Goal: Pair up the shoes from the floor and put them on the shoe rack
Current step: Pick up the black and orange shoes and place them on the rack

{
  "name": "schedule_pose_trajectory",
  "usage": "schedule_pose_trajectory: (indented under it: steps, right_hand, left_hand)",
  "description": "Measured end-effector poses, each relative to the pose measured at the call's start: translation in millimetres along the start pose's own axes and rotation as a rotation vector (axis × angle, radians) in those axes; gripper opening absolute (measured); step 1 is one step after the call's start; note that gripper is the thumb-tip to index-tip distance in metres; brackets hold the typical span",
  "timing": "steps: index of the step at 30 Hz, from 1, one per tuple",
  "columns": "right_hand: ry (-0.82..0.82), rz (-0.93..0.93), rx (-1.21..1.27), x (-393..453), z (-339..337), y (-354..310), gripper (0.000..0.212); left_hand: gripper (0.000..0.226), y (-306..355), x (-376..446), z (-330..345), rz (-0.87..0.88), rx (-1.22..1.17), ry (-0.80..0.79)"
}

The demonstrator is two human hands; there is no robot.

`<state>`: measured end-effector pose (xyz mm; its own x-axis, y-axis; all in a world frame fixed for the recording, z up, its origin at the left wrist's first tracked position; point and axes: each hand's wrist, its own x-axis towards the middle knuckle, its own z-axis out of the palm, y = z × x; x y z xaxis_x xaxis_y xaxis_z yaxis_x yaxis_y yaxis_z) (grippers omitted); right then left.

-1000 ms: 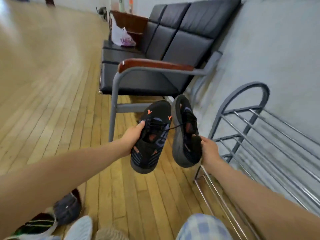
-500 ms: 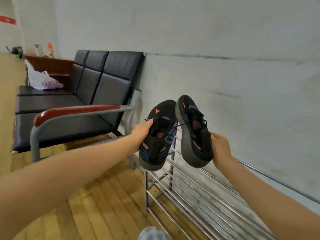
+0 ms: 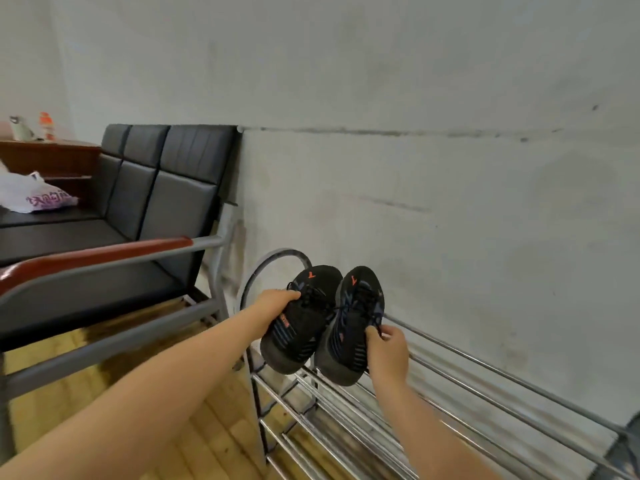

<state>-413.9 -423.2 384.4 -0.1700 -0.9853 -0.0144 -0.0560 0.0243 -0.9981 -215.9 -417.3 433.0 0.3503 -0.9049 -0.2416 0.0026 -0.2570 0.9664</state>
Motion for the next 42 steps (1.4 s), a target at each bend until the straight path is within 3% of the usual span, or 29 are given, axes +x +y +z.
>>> schedule_pose_trajectory:
  steps: [6, 21, 24, 30, 36, 42]
  right_hand:
    - [0.03, -0.113, -0.057, -8.1, 1.3, 4.4, 0.023]
    - [0.072, -0.088, 0.171, -15.2, -5.0, 5.3, 0.02]
    - [0.055, -0.096, 0.108, -14.1, -2.8, 6.9, 0.021]
    - [0.057, -0.144, 0.041, -14.8, -1.3, 6.5, 0.023]
    - [0.017, -0.295, -0.195, -14.3, 3.6, 10.7, 0.006]
    - [-0.083, -0.44, -0.378, -22.4, 3.5, 15.0, 0.019]
  left_hand:
    - [0.024, 18.0, 8.9, -3.1, 0.098, 0.161, -0.014]
    - [0.021, 9.5, 24.0, -10.5, 0.22, 0.039, 0.034]
    - [0.021, 9.4, 21.8, -11.6, 0.221, 0.153, 0.025]
    - [0.045, 10.0, 3.0, -32.3, 0.015, 0.382, -0.074]
    - [0.054, -2.8, -17.7, -33.6, -0.045, 0.277, -0.077]
    - [0.047, -15.1, -29.2, -26.7, 0.003, 0.185, 0.014]
